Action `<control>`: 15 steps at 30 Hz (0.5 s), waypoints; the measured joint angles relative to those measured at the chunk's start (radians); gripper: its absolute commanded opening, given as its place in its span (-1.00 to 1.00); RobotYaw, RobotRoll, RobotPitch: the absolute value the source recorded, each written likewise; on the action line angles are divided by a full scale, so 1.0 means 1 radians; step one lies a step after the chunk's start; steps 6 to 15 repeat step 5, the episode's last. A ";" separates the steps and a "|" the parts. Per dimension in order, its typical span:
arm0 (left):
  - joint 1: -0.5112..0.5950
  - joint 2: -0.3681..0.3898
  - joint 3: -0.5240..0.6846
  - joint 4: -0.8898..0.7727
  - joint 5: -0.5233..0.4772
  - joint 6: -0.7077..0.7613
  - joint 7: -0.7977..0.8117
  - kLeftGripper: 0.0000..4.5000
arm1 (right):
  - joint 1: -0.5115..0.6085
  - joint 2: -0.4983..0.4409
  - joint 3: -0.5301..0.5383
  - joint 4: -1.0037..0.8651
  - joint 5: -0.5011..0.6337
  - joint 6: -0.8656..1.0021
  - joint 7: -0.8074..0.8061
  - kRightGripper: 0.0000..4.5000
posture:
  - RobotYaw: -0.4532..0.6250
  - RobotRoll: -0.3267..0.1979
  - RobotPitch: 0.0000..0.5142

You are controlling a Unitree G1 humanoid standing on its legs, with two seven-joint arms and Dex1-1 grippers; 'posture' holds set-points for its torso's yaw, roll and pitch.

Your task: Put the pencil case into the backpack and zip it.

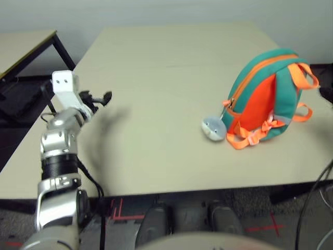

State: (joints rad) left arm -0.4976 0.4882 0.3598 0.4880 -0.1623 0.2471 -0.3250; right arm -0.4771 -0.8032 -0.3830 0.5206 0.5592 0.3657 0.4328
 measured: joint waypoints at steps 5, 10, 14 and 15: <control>0.007 -0.046 -0.030 0.105 0.017 -0.165 0.052 1.00 | -0.087 0.074 0.000 0.224 -0.112 -0.274 -0.003 1.00 | -0.10 0.25 -1.00; 0.007 -0.046 -0.030 0.105 0.017 -0.165 0.052 1.00 | -0.087 0.074 0.000 0.224 -0.112 -0.274 -0.003 1.00 | -0.10 0.25 -1.00; 0.007 -0.046 -0.030 0.105 0.017 -0.165 0.052 1.00 | -0.087 0.074 0.000 0.224 -0.112 -0.274 -0.003 1.00 | -0.10 0.25 -1.00; 0.007 -0.046 -0.030 0.105 0.017 -0.165 0.052 1.00 | -0.087 0.074 0.000 0.224 -0.112 -0.274 -0.003 1.00 | -0.10 0.25 -1.00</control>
